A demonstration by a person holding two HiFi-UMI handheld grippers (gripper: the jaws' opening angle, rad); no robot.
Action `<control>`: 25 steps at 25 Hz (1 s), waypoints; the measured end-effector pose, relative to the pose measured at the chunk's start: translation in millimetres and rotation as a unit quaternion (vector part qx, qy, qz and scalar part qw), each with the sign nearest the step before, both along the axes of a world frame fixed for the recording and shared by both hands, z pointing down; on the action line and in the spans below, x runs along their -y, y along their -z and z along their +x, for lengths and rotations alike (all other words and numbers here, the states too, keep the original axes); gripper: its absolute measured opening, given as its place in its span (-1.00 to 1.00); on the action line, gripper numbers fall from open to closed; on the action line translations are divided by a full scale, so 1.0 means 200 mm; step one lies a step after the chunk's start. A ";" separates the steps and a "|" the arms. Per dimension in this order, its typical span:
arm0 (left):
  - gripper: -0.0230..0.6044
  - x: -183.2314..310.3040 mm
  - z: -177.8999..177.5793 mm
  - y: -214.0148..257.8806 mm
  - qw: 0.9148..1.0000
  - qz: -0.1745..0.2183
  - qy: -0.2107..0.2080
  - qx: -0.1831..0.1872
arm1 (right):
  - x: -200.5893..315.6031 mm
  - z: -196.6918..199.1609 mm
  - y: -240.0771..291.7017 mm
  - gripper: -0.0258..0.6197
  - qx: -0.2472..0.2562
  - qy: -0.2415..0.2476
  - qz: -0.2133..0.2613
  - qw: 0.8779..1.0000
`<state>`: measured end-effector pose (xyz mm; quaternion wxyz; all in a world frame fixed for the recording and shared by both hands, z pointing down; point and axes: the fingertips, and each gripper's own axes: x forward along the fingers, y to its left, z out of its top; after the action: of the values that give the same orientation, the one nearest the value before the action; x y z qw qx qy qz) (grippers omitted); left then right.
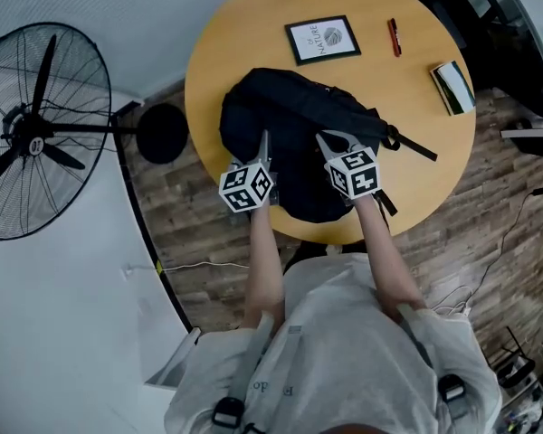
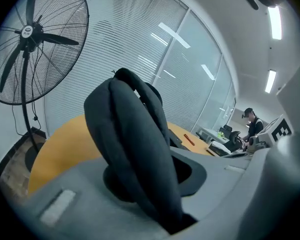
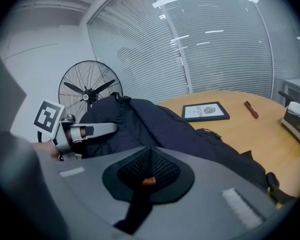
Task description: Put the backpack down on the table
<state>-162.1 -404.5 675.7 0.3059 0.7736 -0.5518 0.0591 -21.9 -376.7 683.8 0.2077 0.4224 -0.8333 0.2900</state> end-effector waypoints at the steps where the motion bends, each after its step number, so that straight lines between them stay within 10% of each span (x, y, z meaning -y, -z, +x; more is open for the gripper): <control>1: -0.64 0.00 0.00 -0.02 1.000 -0.004 0.001 -0.001 | 0.00 -0.01 -0.02 -0.92 -0.004 0.004 -0.002 1.000; 18: -0.62 0.02 -0.08 -0.29 0.998 -0.055 0.024 -0.010 | 0.05 -0.22 -0.37 -0.92 -0.097 0.090 -0.036 0.991; 25: -0.20 0.00 -0.17 -0.32 0.996 -0.074 0.049 0.007 | 0.06 -0.23 -0.43 -0.92 -0.099 0.100 -0.081 0.987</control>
<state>-195.9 -404.0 740.5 0.3611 0.7206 -0.5851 0.0898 -68.3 -388.1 770.6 0.3506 0.3455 -0.8203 0.2913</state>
